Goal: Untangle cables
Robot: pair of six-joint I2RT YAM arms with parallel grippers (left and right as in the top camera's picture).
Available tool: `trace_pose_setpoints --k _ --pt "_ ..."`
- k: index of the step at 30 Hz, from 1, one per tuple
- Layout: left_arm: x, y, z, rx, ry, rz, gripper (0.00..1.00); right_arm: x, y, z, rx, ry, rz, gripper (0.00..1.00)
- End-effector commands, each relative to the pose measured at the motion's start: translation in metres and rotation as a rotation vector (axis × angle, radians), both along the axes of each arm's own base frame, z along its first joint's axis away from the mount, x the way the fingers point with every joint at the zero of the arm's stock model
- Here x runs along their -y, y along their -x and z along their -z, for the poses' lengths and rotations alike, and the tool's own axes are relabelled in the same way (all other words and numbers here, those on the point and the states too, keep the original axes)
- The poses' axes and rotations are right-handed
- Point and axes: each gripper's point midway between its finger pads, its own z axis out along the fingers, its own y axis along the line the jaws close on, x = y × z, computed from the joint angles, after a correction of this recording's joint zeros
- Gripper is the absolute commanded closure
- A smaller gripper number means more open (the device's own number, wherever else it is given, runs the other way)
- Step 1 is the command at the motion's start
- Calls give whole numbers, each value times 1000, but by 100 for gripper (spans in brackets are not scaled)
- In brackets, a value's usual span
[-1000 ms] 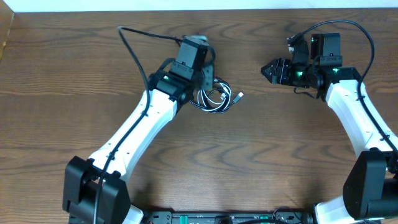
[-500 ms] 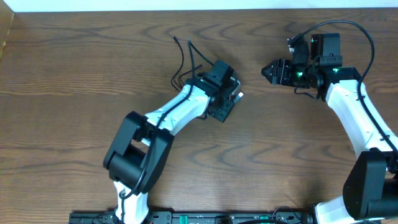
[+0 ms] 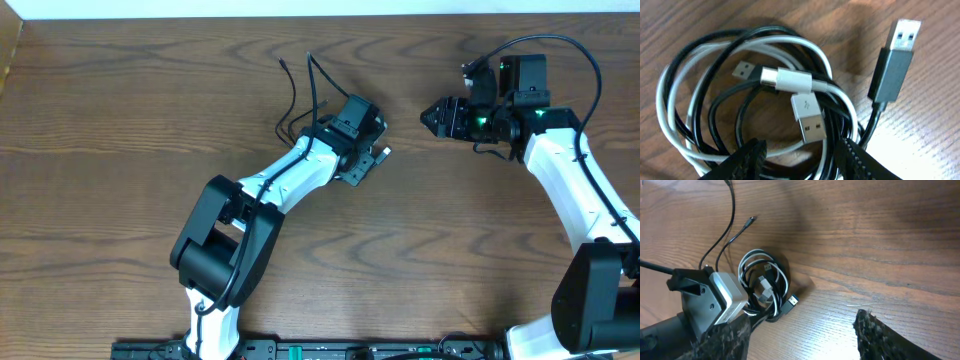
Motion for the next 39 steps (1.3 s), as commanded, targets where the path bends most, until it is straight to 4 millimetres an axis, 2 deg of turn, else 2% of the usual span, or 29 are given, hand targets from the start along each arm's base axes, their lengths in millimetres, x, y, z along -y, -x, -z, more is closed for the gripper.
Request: trace_pose_setpoints --k 1,4,8,14,18,20,23,24,26,27,29,32,33,34,36,39 --pt "-5 3 5 -13 -26 21 51 0 0 -2 4 -3 -1 37" --pt "-6 4 6 -13 -33 38 54 0 0 -2 4 -3 -1 37" --pt "6 19 9 -80 28 106 55 0 0 -2 3 -3 -1 37" --pt "3 20 30 -100 -5 127 55 0 0 -2 3 -3 -1 37" --pt "-7 10 41 -62 -74 100 57 0 0 -2 1 -3 -1 37" --pt "-7 10 44 -65 -76 101 64 0 1 -2 0 -3 -1 37" --pt "-7 10 44 -63 -80 104 79 0 0 -2 0 -3 -1 37" --pt "-6 10 44 -63 -82 105 81 0 0 -2 0 -3 -1 37" --pt "-6 13 42 -67 -100 110 92 0 1 -2 0 -3 -1 37" --pt "-5 15 39 -78 -108 113 93 0 1 -2 -1 -4 -1 37" --pt "-4 17 26 -106 -113 84 92 0 1 -2 -1 -3 -1 37" --pt "0 11 -18 -140 -47 -49 92 -1 -1 -3 6 -4 -1 36" --pt "5 9 -33 -152 4 -72 93 -1 -2 -3 12 -5 -1 36" --pt "17 5 -63 -177 126 -103 93 -4 -3 -7 27 -22 -12 35" --pt "30 1 -98 -208 295 -133 93 -10 -4 -12 42 -57 -37 34" --pt "33 -10 -139 -239 494 -215 93 -30 -2 -26 79 -146 -114 33"
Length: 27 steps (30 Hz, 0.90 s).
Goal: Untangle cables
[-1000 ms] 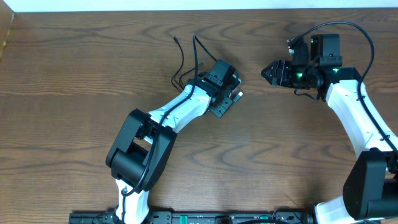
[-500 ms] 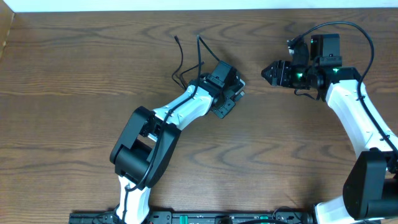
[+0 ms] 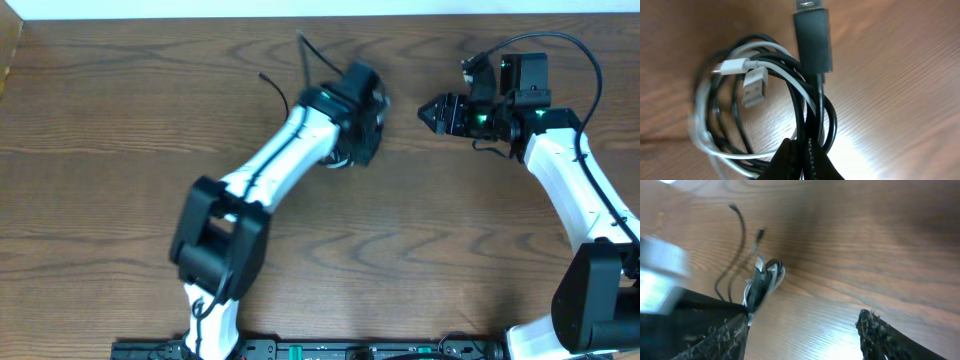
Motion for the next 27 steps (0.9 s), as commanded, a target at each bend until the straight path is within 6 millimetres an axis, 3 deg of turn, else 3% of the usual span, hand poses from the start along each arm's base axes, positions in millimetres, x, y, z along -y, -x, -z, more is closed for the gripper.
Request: trace_pose_setpoints --k 1,5,10,15,19,27 --pt "8 -10 -74 -77 332 -158 93 -30 6 -20 42 -119 -115 32" --pt "4 -23 -103 -179 536 -251 93 -50 11 -29 69 -157 -181 31" --pt "6 -32 -139 -254 751 -232 93 -76 14 -45 107 -232 -245 34" --pt "7 -38 -147 -256 786 -250 93 -97 13 -60 146 -284 -275 36" --pt "8 -41 -151 -314 814 -319 93 -108 13 -57 160 -244 -269 39" --pt "5 -42 -152 -331 824 -334 93 -96 -2 -50 190 -164 -182 46"
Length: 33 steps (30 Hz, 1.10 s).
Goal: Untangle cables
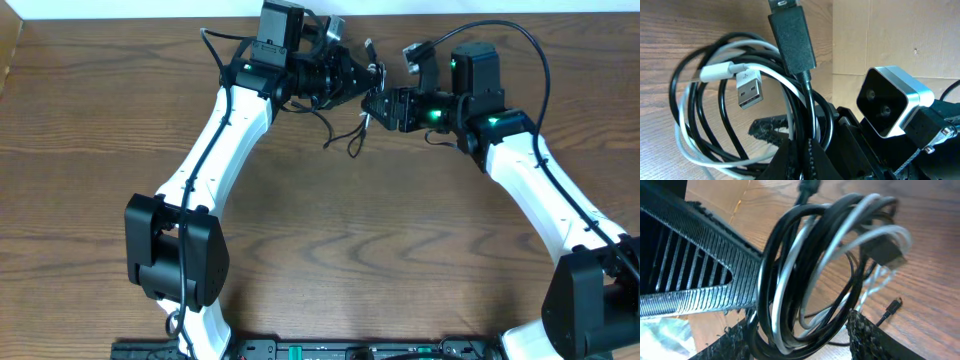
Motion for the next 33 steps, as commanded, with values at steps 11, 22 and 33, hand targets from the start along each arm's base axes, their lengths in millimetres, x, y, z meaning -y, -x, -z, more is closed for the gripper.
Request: trace_pose_setpoints --k 11,22,33 --pt "-14 -5 -13 35 24 1 93 12 -12 -19 98 -41 -19 55" --pt "14 16 -15 -7 50 71 93 15 -25 -6 113 72 98 56" --pt "24 15 -82 45 303 174 93 54 -41 68 -157 197 406 74"
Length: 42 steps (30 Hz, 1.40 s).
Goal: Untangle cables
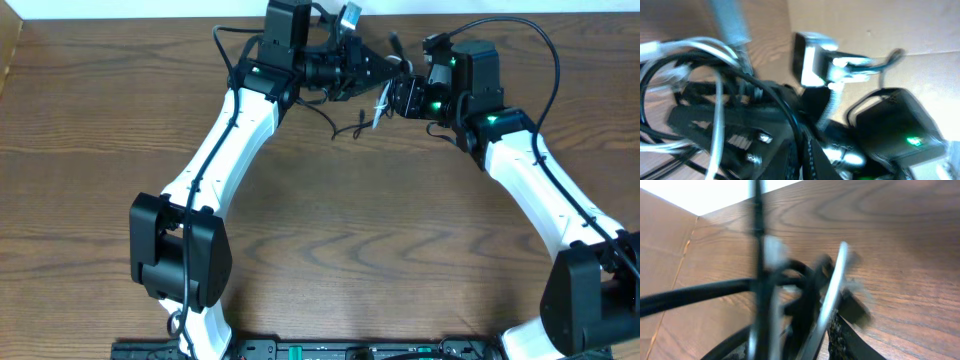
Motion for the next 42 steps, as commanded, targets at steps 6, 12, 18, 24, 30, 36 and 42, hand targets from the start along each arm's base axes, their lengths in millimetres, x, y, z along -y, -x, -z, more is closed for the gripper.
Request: trace_pose_setpoints --k 6,12,18,24,30,36,42 --pt "-32 -15 -63 99 170 23 93 63 0 88 -279 117 219 86" --pt "-76 -41 -61 184 147 -68 93 107 6 100 -318 189 235 99" --pt "-100 -55 -23 156 17 -173 93 82 14 81 -210 103 -52 99" --pt "-80 -34 75 106 -444 -229 92 118 4 75 -232 118 124 67" --pt "-49 -38 124 190 -697 -280 60 137 7 79 -273 103 174 61" --pt "-14 -62 182 253 -743 -299 59 137 12 82 -295 109 166 60" --pt "3 -74 235 135 -712 -398 62 135 18 87 -318 127 158 60"
